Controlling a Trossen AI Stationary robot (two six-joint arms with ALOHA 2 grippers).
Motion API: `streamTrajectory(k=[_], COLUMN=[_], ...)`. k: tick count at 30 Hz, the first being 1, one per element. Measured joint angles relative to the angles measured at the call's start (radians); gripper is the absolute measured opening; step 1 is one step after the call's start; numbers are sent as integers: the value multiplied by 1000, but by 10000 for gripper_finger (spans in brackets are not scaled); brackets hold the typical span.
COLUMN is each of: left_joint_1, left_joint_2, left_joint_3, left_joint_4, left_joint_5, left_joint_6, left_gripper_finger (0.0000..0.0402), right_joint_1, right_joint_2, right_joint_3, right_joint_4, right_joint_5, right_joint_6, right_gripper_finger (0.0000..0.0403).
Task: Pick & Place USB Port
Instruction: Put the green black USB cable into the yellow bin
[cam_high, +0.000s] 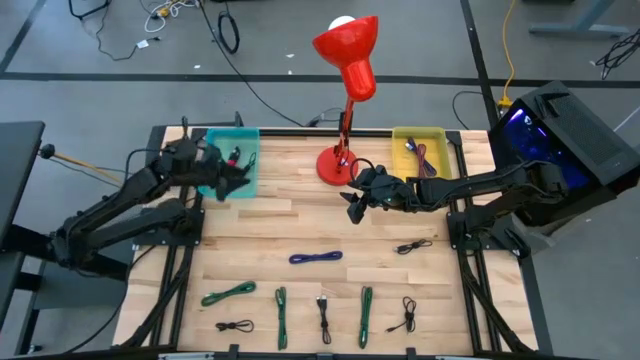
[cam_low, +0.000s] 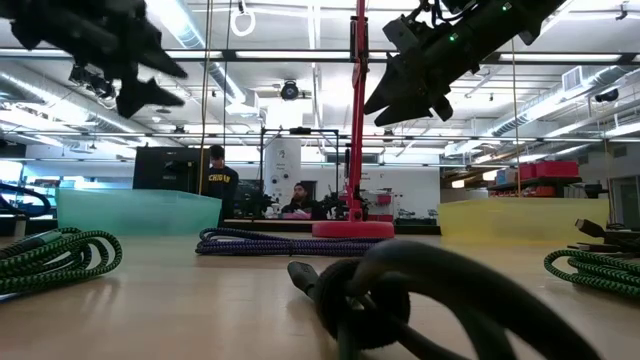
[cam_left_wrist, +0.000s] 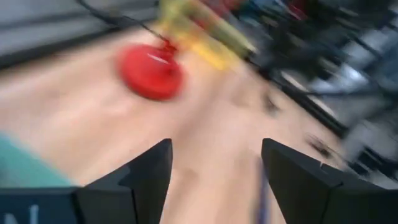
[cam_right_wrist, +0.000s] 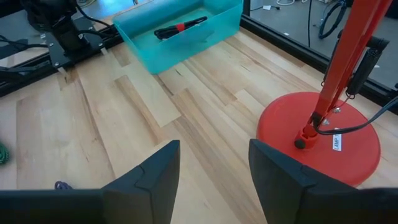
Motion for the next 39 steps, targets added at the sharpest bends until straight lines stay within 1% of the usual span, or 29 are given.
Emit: streamTrajectory(k=[1, 3, 8, 10, 12, 15, 18, 24, 28, 33, 39], left_joint_1=[-22, -74, -252, -329, -407, -530, -664, -925, -1073, -1214, -1352], left_joint_2=[1, 2, 2, 2, 2, 6, 42, 202, 334, 484, 657], left_joint_3=[18, 44, 54, 54, 54, 54, 54, 54, 54, 54, 54], left_joint_4=[-38, -128, -325, -377, -395, -395, -397, -367, -257, -106, -86], left_joint_5=[20, 22, -47, -73, -86, -124, -191, -306, -316, -336, -326], left_joint_6=[-1, -13, -105, -154, -223, -334, -432, -603, -686, -791, -962], left_gripper_finger=[246, 240, 224, 218, 214, 208, 203, 191, 190, 190, 190], right_joint_1=[0, 0, 0, 0, 0, 0, 0, 0, 0, 0, 0], right_joint_2=[0, 0, 0, 0, 0, 0, 0, 0, 0, 0, 0], right_joint_3=[0, 0, 0, 0, 0, 0, 0, 0, 0, 0, 0], right_joint_4=[0, 0, 0, 0, 0, 0, 1, 1, 1, 1, 1], right_joint_5=[0, 0, 0, 0, 0, 0, 0, 0, 0, -1, -3], right_joint_6=[6, 14, 17, 17, 21, 21, 21, 21, 21, 21, 21], right_gripper_finger=[191, 191, 191, 191, 191, 191, 191, 191, 191, 191, 191])
